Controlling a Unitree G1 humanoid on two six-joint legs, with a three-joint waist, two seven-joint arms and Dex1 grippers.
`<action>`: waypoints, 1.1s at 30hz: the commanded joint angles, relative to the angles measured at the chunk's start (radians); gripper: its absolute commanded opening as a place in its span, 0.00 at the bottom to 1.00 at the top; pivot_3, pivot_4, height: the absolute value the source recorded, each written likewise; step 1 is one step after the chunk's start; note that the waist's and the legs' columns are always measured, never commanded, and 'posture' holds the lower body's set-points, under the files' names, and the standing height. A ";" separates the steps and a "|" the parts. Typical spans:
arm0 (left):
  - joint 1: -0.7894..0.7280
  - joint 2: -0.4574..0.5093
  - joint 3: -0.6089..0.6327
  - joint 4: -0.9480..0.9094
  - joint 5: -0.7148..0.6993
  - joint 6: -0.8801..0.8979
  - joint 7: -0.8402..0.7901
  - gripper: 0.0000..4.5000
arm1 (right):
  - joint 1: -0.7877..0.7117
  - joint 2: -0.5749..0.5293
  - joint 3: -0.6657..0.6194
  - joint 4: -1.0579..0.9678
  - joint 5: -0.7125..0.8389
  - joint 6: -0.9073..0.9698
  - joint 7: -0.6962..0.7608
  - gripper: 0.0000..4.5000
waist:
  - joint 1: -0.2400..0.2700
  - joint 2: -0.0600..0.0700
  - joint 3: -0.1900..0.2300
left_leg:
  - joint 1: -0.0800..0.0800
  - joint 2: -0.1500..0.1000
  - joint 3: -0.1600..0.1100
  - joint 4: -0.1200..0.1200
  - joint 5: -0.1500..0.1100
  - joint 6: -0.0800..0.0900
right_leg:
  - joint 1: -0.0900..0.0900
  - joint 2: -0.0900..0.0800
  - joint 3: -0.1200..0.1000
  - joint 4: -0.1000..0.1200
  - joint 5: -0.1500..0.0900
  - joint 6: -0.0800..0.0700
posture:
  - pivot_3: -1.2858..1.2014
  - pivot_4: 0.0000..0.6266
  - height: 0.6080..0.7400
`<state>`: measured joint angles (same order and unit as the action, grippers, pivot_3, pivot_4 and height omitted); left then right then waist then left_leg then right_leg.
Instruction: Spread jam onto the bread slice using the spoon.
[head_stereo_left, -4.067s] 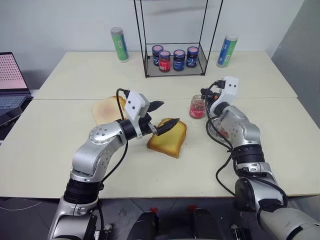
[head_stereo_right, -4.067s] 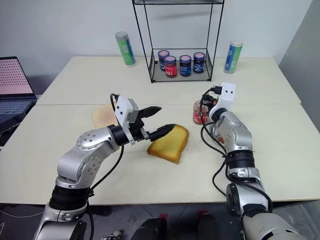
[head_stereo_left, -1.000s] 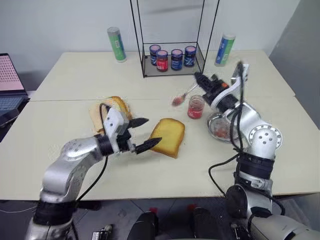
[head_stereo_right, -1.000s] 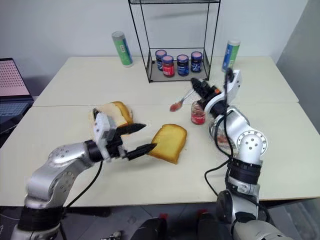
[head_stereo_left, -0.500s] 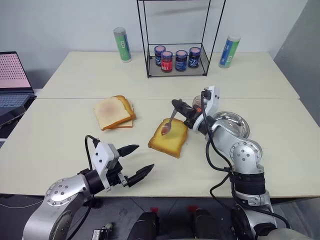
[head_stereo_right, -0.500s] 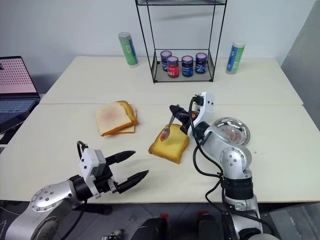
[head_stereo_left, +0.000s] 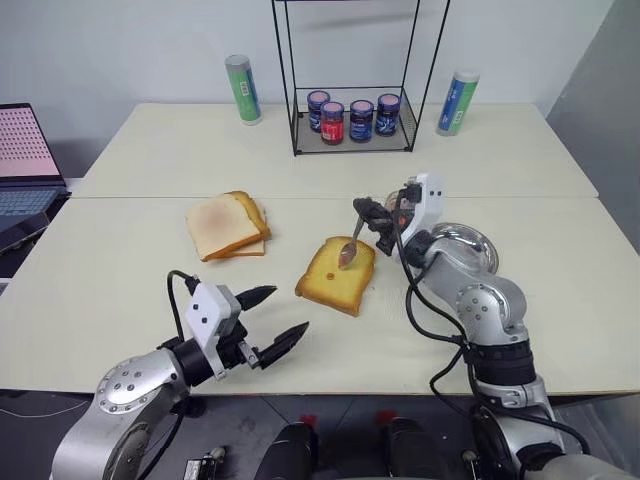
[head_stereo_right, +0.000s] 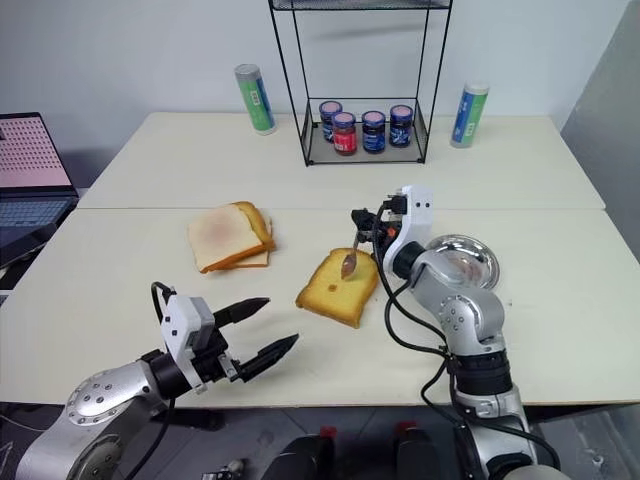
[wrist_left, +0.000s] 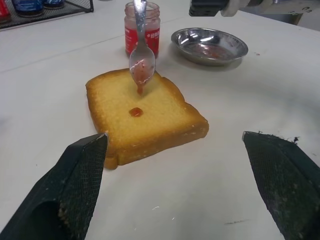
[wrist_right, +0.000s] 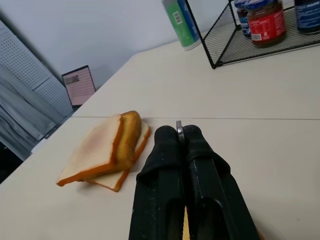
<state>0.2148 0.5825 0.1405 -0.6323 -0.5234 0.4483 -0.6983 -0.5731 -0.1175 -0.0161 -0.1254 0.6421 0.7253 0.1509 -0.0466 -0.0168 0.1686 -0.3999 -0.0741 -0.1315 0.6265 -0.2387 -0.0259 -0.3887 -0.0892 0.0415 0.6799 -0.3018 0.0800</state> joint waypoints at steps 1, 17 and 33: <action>-0.018 0.002 -0.011 -0.036 0.006 -0.026 0.002 1.00 | -0.032 -0.014 -0.021 -0.014 -0.031 -0.037 0.021 0.01 | 0.001 0.000 0.000 | 0.000 0.000 0.000 0.000 0.000 0.000 | 0.000 0.000 0.000 0.000 0.000 0.000 | 0.52 0.24 1.00; -0.042 0.004 -0.014 -0.041 -0.008 -0.011 0.018 1.00 | -0.016 0.118 -0.122 -0.044 0.165 0.135 -0.033 0.01 | 0.003 0.000 0.000 | 0.000 0.000 0.000 0.000 0.000 0.000 | 0.000 0.000 0.000 0.000 0.000 0.000 | 0.52 0.24 1.00; -0.016 0.004 -0.009 -0.071 -0.012 -0.005 0.049 1.00 | 0.024 0.151 -0.090 0.094 0.041 0.039 -0.010 0.01 | 0.004 0.000 0.000 | 0.000 0.000 0.000 0.000 0.000 0.000 | 0.000 0.000 0.000 0.000 0.000 0.000 | 0.52 0.24 1.00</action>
<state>0.1954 0.5843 0.1200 -0.6625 -0.5263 0.4518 -0.6504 -0.5240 0.0383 -0.0983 -0.0312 0.7007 0.8103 0.1225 -0.0422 -0.0166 0.1687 -0.3998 -0.0742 -0.1315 0.6262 -0.2387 -0.0259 -0.3888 -0.0890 0.0416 0.6798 -0.3018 0.0799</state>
